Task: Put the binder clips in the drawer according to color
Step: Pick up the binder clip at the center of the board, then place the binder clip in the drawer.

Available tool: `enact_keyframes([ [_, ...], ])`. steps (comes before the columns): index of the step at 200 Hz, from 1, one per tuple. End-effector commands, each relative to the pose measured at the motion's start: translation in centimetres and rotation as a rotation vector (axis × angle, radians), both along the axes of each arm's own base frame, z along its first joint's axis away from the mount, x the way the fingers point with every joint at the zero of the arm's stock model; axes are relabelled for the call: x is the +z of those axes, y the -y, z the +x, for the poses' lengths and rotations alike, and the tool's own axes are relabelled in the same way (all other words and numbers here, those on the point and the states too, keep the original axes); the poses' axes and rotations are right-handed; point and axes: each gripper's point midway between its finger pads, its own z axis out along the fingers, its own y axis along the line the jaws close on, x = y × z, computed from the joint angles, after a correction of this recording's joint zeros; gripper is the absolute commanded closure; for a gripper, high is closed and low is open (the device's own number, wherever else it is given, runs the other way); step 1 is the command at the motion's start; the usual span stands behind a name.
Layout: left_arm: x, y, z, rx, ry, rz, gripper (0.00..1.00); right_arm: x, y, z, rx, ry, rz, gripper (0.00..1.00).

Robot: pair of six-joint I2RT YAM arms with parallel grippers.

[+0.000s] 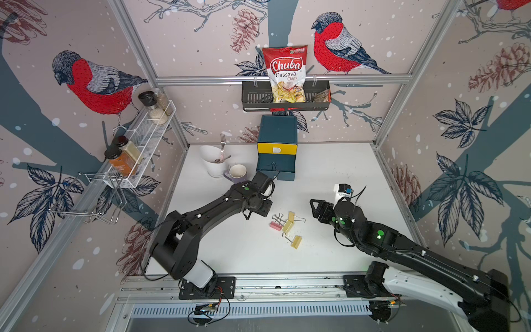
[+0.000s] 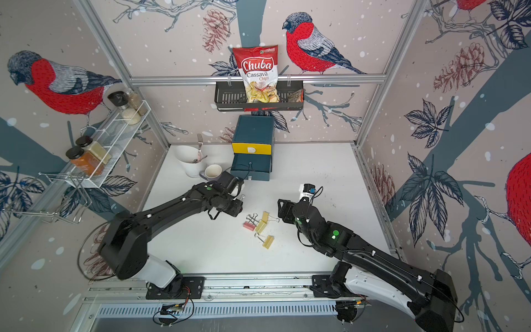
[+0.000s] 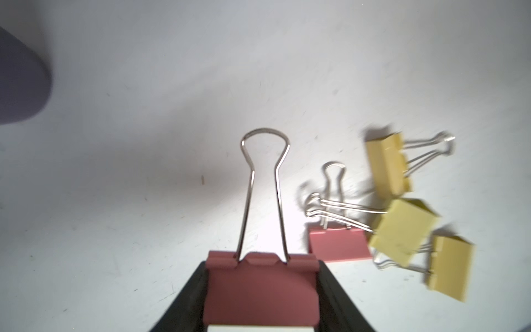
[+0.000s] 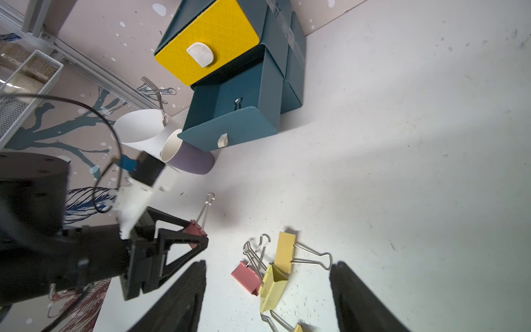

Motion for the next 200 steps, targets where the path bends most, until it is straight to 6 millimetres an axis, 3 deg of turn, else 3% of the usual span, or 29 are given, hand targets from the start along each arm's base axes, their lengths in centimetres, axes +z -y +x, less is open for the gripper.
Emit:
enact_keyframes([
  [1, 5.4, 2.1, 1.0, 0.038, 0.087, -0.182, 0.6, 2.3, -1.4, -0.6, 0.116, 0.111, 0.032, 0.26],
  [27, 10.5, 3.6, 2.9, 0.049, 0.179, -0.286, 0.6, 3.7, -1.1, -1.4, 0.173, 0.205, 0.008, 0.28],
  [49, 12.0, 3.9, 5.4, 0.094, 0.212, -0.281, 0.59, 4.2, -0.3, -1.4, 0.161, 0.232, -0.018, 0.29],
  [68, 11.4, 4.3, 7.6, 0.126, 0.211, -0.229, 0.59, 4.4, -0.1, -1.5, 0.155, 0.231, -0.016, 0.3],
  [101, 8.7, 4.1, 11.1, 0.199, 0.213, -0.12, 0.59, 4.2, -0.3, -1.6, 0.16, 0.219, -0.003, 0.3],
  [126, 8.5, 4.1, 13.1, 0.24, 0.26, -0.097, 0.59, 4.2, -0.4, -1.8, 0.164, 0.215, 0.003, 0.3],
  [172, 8.9, 4.5, 14.8, 0.27, 0.307, -0.106, 0.58, 3.9, -0.5, -1.8, 0.165, 0.207, 0.001, 0.31],
  [200, 7.3, 3.8, 15.6, 0.299, 0.29, -0.037, 0.58, 3.8, -0.6, -1.8, 0.167, 0.204, 0.002, 0.3],
])
